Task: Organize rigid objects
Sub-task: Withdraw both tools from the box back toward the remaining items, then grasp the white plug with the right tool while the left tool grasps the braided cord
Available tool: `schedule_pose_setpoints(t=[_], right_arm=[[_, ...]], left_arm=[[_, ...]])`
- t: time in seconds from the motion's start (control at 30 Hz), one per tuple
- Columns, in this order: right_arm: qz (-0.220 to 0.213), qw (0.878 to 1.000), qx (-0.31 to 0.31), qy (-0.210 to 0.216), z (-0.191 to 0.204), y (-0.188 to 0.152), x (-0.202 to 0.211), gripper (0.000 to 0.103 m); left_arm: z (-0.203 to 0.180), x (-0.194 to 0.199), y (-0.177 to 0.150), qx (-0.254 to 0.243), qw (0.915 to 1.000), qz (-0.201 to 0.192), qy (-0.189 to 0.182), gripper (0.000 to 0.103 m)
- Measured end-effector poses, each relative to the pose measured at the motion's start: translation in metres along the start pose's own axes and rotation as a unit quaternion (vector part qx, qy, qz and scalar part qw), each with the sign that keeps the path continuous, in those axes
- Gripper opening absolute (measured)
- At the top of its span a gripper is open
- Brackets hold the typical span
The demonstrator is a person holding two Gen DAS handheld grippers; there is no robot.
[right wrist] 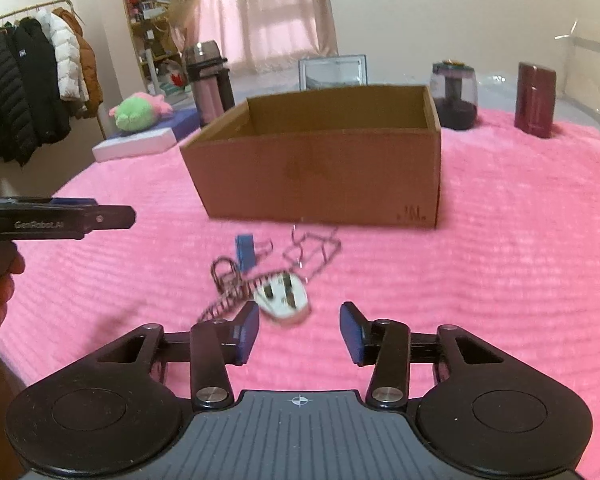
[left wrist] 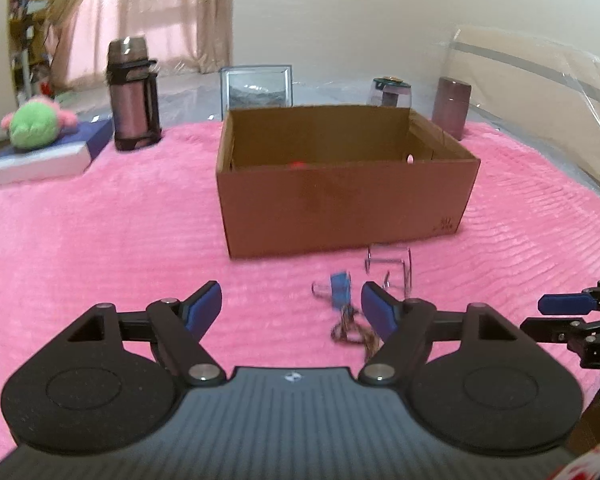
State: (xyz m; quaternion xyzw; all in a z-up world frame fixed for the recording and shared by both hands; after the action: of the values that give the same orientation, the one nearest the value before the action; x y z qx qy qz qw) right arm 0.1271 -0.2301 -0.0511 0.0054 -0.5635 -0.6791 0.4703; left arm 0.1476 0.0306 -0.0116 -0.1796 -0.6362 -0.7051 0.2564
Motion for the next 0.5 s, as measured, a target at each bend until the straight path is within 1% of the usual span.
schedule_pose_setpoints(t=[0.1, 0.17, 0.23, 0.33, 0.5], right_arm=[[0.003, 1.0, -0.01, -0.006, -0.003, -0.011, 0.0, 0.052], [0.008, 1.0, -0.018, -0.003, -0.004, -0.017, -0.002, 0.052], [0.012, 1.0, -0.02, -0.005, -0.006, -0.021, -0.002, 0.052], [0.015, 1.0, -0.022, -0.005, -0.006, -0.025, -0.004, 0.052], [0.019, 0.999, -0.026, -0.003, -0.007, -0.028, -0.009, 0.053]], left_arm=[[0.0, 0.001, -0.019, 0.002, 0.9999, 0.013, 0.008, 0.073], [-0.001, 0.002, -0.03, 0.003, 0.9998, 0.02, 0.008, 0.075], [0.0, 0.003, -0.037, 0.011, 0.9996, 0.026, 0.006, 0.078], [-0.001, 0.003, -0.043, 0.016, 0.9993, 0.035, -0.001, 0.082], [0.002, -0.001, -0.046, 0.026, 0.9989, 0.039, -0.001, 0.085]])
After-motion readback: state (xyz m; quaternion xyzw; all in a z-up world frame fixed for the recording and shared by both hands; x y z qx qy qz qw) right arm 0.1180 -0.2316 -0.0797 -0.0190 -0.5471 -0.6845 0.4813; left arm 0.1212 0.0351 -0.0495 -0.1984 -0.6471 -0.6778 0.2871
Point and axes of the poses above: each gripper's, at about its wrist camera, not at the fingertips, and x roughly against the way its jaws point, z to its left, y to its top, the point moved 7 cm from there along -x, roughly the way its jaws point, and after that the axes turned 15 degrees about y, right-handed, at the moved point
